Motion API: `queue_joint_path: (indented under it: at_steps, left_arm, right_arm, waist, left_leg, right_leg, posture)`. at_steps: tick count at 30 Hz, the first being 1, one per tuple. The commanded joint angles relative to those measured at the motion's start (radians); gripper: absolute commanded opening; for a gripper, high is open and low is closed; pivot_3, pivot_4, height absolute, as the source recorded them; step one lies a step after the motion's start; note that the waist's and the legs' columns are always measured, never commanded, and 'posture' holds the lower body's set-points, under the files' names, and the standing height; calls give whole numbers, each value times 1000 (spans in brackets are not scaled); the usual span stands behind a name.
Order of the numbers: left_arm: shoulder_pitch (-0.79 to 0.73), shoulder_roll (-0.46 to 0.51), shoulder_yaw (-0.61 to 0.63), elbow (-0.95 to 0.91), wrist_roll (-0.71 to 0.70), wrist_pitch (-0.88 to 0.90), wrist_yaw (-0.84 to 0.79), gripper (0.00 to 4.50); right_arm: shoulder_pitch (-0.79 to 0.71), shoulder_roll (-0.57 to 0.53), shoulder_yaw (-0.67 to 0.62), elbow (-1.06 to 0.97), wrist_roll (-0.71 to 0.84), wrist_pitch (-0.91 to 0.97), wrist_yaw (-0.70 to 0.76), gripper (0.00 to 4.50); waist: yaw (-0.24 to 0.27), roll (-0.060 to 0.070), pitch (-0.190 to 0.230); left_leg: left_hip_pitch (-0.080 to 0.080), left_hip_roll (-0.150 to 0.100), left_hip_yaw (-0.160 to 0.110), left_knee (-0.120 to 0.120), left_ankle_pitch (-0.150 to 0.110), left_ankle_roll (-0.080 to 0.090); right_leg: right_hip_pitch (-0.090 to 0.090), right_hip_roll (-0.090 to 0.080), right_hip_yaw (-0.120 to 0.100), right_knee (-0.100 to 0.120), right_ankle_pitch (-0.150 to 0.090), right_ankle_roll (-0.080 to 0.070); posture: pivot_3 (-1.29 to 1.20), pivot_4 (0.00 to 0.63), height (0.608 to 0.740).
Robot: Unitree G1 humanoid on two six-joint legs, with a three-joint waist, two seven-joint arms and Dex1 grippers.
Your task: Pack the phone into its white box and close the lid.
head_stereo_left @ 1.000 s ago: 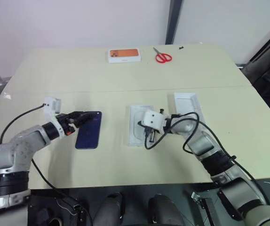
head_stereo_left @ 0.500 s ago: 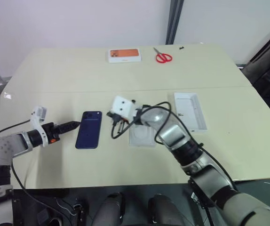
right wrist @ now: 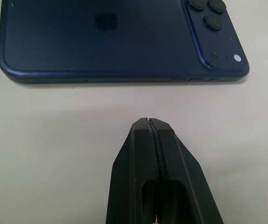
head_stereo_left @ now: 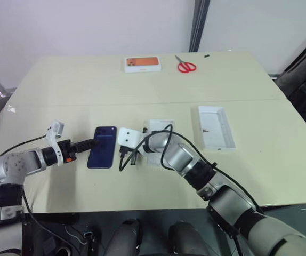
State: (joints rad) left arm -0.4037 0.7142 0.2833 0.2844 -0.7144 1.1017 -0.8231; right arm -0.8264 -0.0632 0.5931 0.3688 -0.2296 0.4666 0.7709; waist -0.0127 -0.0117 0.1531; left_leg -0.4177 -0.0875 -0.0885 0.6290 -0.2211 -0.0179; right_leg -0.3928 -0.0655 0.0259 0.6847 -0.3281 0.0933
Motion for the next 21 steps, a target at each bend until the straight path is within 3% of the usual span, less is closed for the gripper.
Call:
queue_joint_path:
  at_steps: [1, 10, 21]
  left_arm:
    - [16, -63, -111, -5, 22, 50, -1, 4302]
    - [-14, -173, -142, -50, 19, 125, 29, 4302]
    - [-44, -180, -127, -73, 25, 149, 15, 4302]
  right_arm:
    - [4, 17, 10, -4, -8, 2, 3, 31]
    - [2, 5, -3, 2, -8, 5, 12, 31]
    - [5, -2, -8, 14, -16, -4, 8, 31]
  waist:
    - [2, 1, -1]
    - [19, 5, -5]
    - [20, 5, -5]
  left_leg:
    - [0, 0, 0, 0, 0, 0]
    - [3, -2, -2, 1, -2, 4]
    - [3, -2, -1, 0, -2, 4]
  right_leg:
    - [0, 0, 0, 0, 0, 0]
    - [4, -1, 0, 0, 0, 0]
    - [5, -1, 0, -1, 0, 0]
  posture:
    - [0, 150, 734]
    - [0, 150, 734]
    - [0, 150, 734]
